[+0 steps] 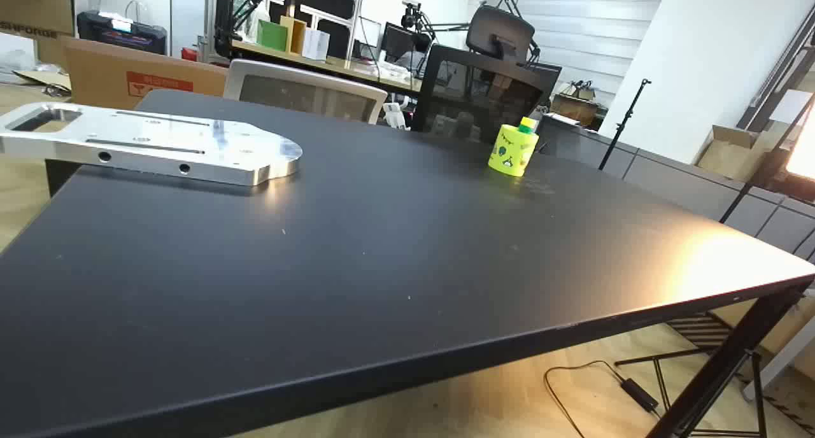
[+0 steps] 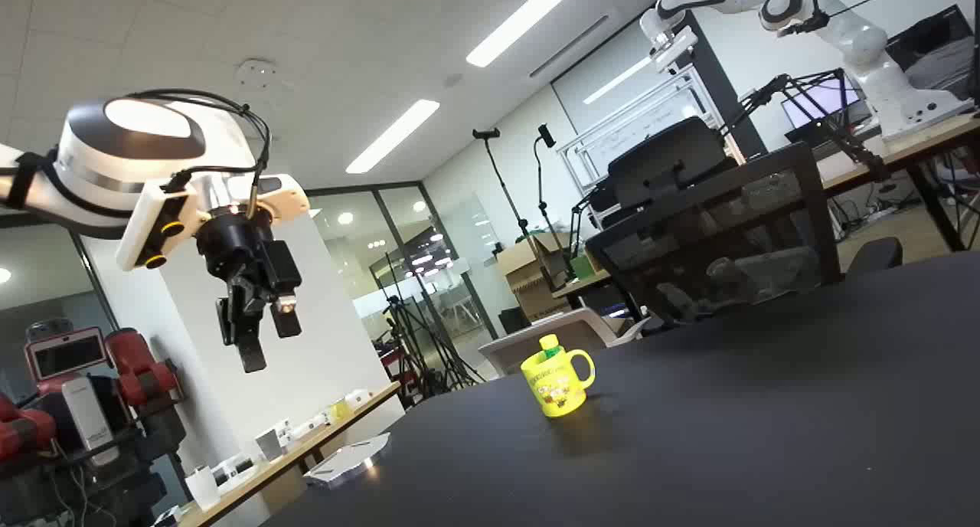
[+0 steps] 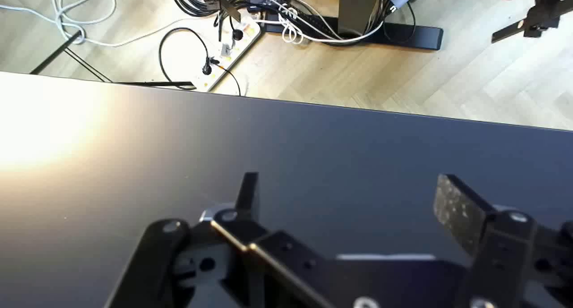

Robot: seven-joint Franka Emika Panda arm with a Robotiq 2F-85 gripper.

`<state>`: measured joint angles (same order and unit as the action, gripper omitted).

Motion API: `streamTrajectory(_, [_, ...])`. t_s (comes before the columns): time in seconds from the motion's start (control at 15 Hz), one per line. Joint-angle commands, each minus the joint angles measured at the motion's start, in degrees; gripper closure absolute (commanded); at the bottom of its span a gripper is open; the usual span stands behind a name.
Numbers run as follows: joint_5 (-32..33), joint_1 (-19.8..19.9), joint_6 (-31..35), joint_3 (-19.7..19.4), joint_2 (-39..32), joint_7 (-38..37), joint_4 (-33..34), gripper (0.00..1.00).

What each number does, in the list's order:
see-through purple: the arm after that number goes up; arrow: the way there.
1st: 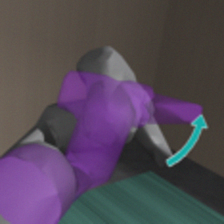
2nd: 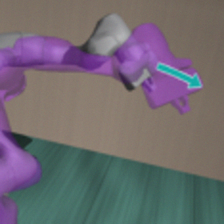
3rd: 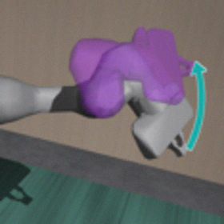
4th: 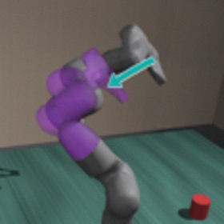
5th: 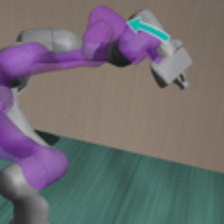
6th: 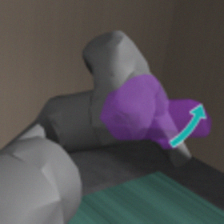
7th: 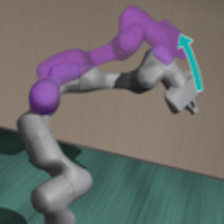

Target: Put the paper glue on the table

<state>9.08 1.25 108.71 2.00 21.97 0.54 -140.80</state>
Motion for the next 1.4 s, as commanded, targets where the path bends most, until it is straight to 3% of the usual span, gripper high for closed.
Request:
streamTrajectory(0.0, [0.14,-0.49,-0.06,-0.44,-0.03,-0.15,0.08,0.0])
streamTrajectory(0.67, [0.14,-0.49,0.2,-0.44,-0.03,-0.15,0.08,0.0])
streamTrajectory(0.87, [1.29,0.4,4.27,-1.27,-2.58,0.01,0.95,0.0])
streamTrajectory(1.13, [4.06,3.5,8.77,-5.54,-5.89,4.36,4.4,0.0])
streamTrajectory(1.33, [3.88,4.23,15.0,-6.66,-12.9,4.32,9.62,0.0])
